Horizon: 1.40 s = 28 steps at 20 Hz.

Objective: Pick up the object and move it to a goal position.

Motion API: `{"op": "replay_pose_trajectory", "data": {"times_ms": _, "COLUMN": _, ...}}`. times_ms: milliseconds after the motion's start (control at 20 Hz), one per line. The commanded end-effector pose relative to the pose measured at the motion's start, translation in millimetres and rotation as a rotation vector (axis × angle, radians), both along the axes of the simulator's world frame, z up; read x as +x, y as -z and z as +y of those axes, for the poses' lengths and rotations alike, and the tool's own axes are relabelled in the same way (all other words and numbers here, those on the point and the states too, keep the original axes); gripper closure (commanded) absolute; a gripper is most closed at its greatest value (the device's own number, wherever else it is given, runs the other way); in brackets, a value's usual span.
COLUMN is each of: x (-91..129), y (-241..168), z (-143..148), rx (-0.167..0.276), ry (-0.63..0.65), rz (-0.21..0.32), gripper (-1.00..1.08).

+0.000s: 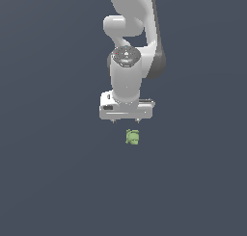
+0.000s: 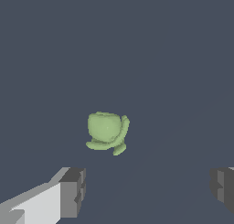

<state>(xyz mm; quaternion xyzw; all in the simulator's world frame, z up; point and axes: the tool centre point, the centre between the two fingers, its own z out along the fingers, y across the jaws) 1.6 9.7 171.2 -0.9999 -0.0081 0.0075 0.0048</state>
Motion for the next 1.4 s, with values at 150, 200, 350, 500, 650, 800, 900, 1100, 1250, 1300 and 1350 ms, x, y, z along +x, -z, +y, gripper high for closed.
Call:
{"op": "replay_pose_trajectory", "data": {"times_ms": 150, "x": -0.6, "y": 1.5, "z": -1.4, "rx": 0.002, "ry": 0.0, "rz": 0.002, "gripper": -0.92}}
{"op": "replay_pose_trajectory", "data": {"times_ms": 200, "x": -1.1, "y": 2.5, "z": -2.4, "rx": 0.004, "ry": 0.0, "rz": 0.003, "gripper": -0.92}}
{"op": "replay_pose_trajectory", "data": {"times_ms": 350, "x": -3.1, "y": 6.2, "z": -6.8, "rx": 0.01, "ry": -0.002, "rz": 0.008, "gripper": -0.92}}
{"op": "replay_pose_trajectory", "data": {"times_ms": 500, "x": -4.1, "y": 7.2, "z": -9.2, "rx": 0.013, "ry": -0.004, "rz": 0.011, "gripper": -0.92}}
{"op": "replay_pose_trajectory", "data": {"times_ms": 650, "x": -4.0, "y": 7.1, "z": -9.1, "rx": 0.013, "ry": -0.004, "rz": 0.011, "gripper": -0.92}}
{"op": "replay_pose_trajectory", "data": {"times_ms": 800, "x": -3.5, "y": 10.4, "z": -6.6, "rx": 0.011, "ry": 0.002, "rz": 0.009, "gripper": -0.92}}
{"op": "replay_pose_trajectory", "data": {"times_ms": 900, "x": -3.1, "y": 15.3, "z": -3.6, "rx": 0.009, "ry": 0.01, "rz": 0.008, "gripper": -0.92}}
{"op": "replay_pose_trajectory", "data": {"times_ms": 1100, "x": -2.2, "y": 29.7, "z": 5.7, "rx": 0.004, "ry": 0.034, "rz": 0.003, "gripper": -0.92}}
{"op": "replay_pose_trajectory", "data": {"times_ms": 1250, "x": -1.7, "y": 44.9, "z": 15.6, "rx": -0.001, "ry": 0.058, "rz": -0.002, "gripper": -0.92}}
{"op": "replay_pose_trajectory", "data": {"times_ms": 1300, "x": -1.7, "y": 50.3, "z": 19.1, "rx": -0.003, "ry": 0.067, "rz": -0.003, "gripper": -0.92}}
{"op": "replay_pose_trajectory", "data": {"times_ms": 1350, "x": -1.8, "y": 55.2, "z": 22.4, "rx": -0.004, "ry": 0.075, "rz": -0.005, "gripper": -0.92}}
